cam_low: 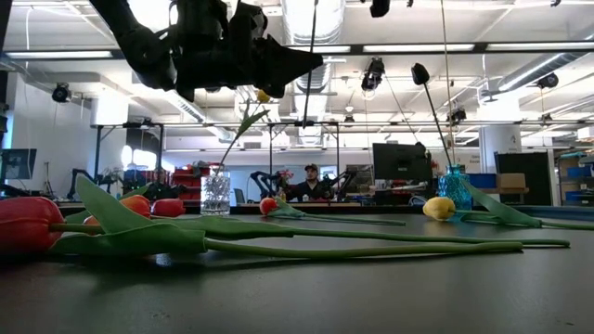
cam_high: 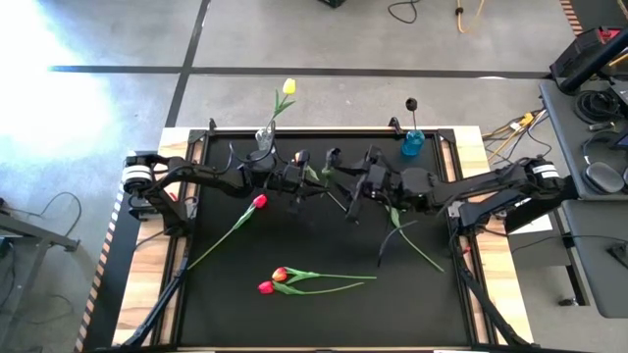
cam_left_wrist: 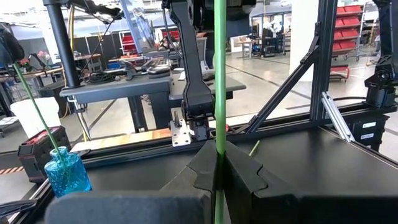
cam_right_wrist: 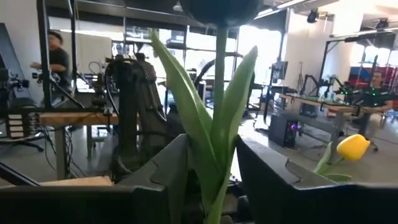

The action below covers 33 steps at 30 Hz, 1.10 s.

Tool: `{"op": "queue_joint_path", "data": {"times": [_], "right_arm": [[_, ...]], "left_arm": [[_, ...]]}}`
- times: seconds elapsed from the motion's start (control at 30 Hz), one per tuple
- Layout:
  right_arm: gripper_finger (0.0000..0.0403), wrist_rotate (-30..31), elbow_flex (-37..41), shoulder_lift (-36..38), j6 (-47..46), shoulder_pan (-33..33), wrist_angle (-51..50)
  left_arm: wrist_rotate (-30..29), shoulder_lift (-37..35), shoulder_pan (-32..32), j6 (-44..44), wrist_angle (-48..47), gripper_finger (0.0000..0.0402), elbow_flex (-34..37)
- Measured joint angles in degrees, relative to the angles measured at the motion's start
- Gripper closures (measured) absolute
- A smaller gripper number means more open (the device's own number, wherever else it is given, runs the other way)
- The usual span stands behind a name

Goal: Sort flowers into vase by color
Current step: Put the black flower into the blue vase

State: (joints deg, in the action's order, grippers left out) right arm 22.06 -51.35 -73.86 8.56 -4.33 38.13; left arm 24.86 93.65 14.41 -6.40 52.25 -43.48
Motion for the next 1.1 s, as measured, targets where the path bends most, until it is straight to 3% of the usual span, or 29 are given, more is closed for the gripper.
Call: {"op": "queue_joint_path", "data": {"times": [0.2, 0.43, 0.7, 0.87, 1.1], "right_arm": [[0.0272, 0.51, -0.26, -1.93, 0.32, 0.54, -0.18], [0.0247, 0.75, -7.44, -5.36, 1.68, 0.49, -6.98], [0.0278, 6.62, -16.31, -5.22, 2.93, -1.49, -21.26], [0.0288, 6.83, -16.23, -4.61, 3.59, -2.91, -22.0], [0.0297, 11.91, -14.95, -4.58, 6.52, -4.37, -22.06]], "left_arm": [[0.11, 0.0, -0.02, 0.05, -0.17, 0.0401, 0.0], [0.13, 0.0, -0.04, 0.05, -1.47, 0.0401, 0.02], [0.11, 0.0, -0.04, -0.04, -2.29, 0.0401, 0.02], [0.1, 0.0, -0.04, -0.11, -1.97, 0.0401, 0.02], [0.11, 0.0, -0.04, -0.15, -0.96, 0.0401, 0.02]]}}
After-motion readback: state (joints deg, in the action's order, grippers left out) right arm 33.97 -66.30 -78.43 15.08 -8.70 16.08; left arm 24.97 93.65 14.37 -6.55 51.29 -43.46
